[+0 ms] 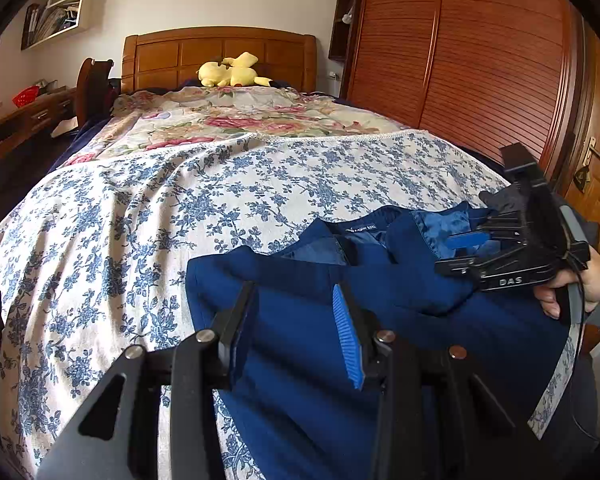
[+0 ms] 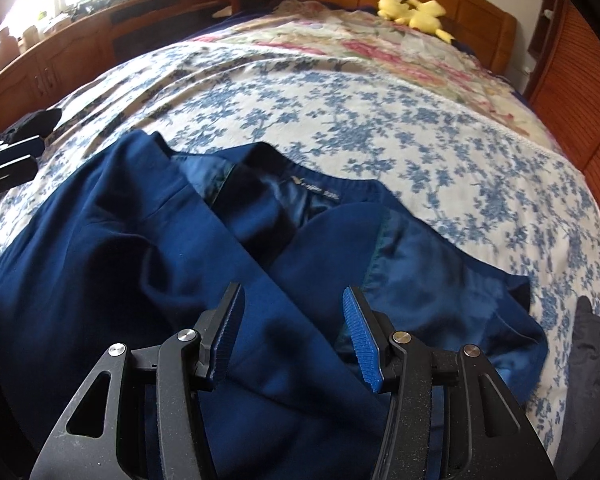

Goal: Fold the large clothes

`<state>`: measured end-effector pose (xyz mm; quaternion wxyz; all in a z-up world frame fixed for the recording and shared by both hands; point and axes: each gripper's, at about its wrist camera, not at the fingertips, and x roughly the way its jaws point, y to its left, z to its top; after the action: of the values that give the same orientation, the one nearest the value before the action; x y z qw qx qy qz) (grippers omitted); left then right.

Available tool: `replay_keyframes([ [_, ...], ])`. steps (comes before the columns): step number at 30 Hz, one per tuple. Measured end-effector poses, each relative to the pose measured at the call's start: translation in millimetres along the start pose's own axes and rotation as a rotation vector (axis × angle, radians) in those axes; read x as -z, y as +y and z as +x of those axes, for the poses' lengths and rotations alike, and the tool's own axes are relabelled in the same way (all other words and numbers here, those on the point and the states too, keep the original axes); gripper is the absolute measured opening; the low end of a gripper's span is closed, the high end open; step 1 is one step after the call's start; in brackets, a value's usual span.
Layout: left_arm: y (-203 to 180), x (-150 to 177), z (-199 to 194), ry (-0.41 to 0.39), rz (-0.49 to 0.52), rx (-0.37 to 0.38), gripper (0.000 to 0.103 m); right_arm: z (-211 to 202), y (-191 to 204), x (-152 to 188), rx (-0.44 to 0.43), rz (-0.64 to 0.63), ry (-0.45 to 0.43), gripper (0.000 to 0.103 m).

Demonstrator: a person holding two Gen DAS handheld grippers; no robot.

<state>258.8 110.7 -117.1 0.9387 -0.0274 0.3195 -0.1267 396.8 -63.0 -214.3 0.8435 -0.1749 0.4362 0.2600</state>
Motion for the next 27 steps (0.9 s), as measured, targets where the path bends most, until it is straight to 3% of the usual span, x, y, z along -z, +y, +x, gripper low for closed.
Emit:
replay_keyframes([
  [9,-1.4,0.9,1.2,-0.007,-0.002,-0.005,0.037,24.7,4.1,-4.3,-0.029,-0.021,0.092,0.050],
  [10,-1.4,0.8,0.8,-0.009,-0.004,-0.003,0.037,27.5,4.4,-3.9,-0.036,-0.024,0.108,0.046],
  [12,-1.9,0.6,0.7,-0.007,0.000,-0.004,0.037,29.6,4.7,-4.6,-0.018,-0.022,0.115,0.023],
  [13,-2.0,0.9,0.6,-0.008,0.001,-0.008,0.037,29.4,5.2,-4.7,-0.012,-0.019,0.111,0.004],
  [15,-1.8,1.1,1.1,-0.006,0.002,-0.012,0.037,29.1,8.0,-6.7,-0.036,-0.030,0.099,0.000],
  [19,-0.4,1.3,0.6,-0.007,-0.001,-0.015,0.037,16.5,15.1,-16.0,-0.030,-0.057,0.025,0.000],
  [24,-0.2,1.4,0.8,-0.007,0.001,-0.015,0.037,20.7,11.0,-26.8,-0.038,-0.032,0.008,0.000],
  [26,0.0,1.3,1.0,-0.007,0.003,-0.014,0.037,24.2,10.4,-29.3,-0.039,-0.022,0.001,0.016],
  [27,0.1,1.4,1.2,-0.006,0.003,-0.014,0.037,26.1,10.3,-29.5,-0.042,-0.014,-0.002,0.042],
])
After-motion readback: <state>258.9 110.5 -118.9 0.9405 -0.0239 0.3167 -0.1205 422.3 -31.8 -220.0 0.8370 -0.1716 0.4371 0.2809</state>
